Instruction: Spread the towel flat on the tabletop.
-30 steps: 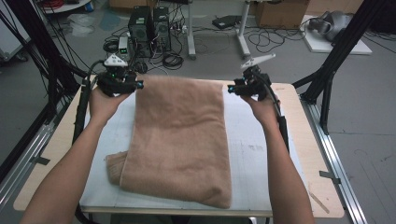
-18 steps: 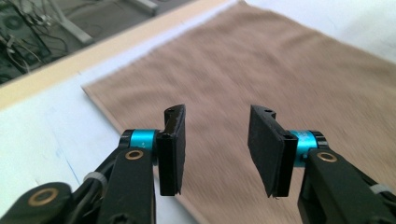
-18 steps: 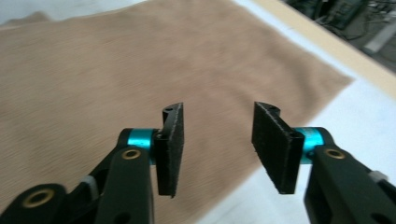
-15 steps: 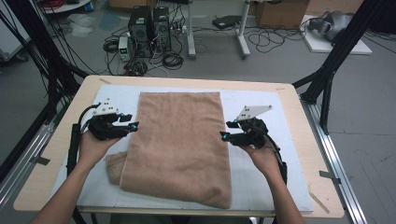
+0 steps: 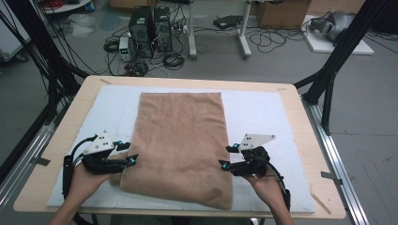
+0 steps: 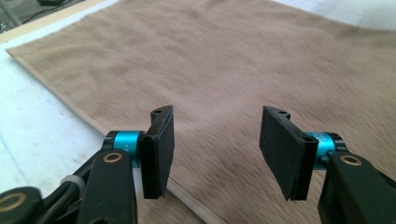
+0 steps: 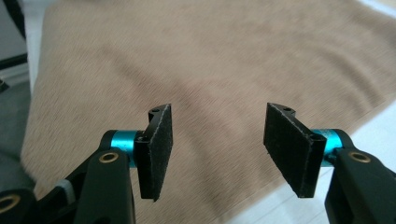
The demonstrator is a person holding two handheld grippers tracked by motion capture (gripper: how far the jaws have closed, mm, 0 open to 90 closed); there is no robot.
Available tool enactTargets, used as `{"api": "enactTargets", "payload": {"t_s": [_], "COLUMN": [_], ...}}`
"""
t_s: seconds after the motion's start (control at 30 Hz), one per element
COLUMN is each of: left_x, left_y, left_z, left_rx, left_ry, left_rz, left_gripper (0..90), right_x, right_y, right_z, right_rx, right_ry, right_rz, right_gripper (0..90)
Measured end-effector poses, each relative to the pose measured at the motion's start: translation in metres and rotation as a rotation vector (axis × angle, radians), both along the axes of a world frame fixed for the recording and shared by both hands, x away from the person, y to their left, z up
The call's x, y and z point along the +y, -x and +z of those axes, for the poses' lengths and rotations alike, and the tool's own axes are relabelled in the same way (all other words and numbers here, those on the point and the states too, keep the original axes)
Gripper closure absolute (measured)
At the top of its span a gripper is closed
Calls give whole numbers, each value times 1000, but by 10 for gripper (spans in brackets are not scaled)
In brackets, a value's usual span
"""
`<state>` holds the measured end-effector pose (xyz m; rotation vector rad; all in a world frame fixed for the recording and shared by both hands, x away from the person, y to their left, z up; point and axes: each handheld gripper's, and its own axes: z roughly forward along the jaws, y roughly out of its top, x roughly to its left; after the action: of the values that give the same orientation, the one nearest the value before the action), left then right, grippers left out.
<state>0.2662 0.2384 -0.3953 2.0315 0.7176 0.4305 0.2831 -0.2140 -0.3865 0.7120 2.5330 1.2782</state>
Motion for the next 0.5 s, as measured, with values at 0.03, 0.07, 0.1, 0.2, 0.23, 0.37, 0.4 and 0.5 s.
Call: {"api": "enactTargets", "payload": {"t_s": [0.03,0.07,0.1,0.2,0.23,0.37,0.4,0.5], "left_x": [0,0,-1,-4,-5,-8,-8,-12], "left_y": [4,9,13,25,27,33,33,33], "left_z": [-2,-3,-4,-9,-11,-21,-23,-31], "left_rx": [3,-1,-4,-9,-2,14,19,36], "left_ry": [7,7,6,-21,-29,-61,-65,-89], "left_rz": [-4,-13,-20,-32,-43,-63,-65,-73], "left_gripper": [444,443,443,453,458,494,496,512], "right_x": [0,0,1,5,6,9,11,15], "right_y": [4,7,10,18,21,26,26,27], "right_z": [-3,-6,-8,-13,-15,-23,-26,-32], "right_rx": [8,11,12,13,18,35,42,59], "right_ry": [0,-3,-1,39,46,70,74,103], "right_rz": [10,11,20,38,46,71,75,92], "right_gripper": [418,418,420,424,428,454,459,498]}}
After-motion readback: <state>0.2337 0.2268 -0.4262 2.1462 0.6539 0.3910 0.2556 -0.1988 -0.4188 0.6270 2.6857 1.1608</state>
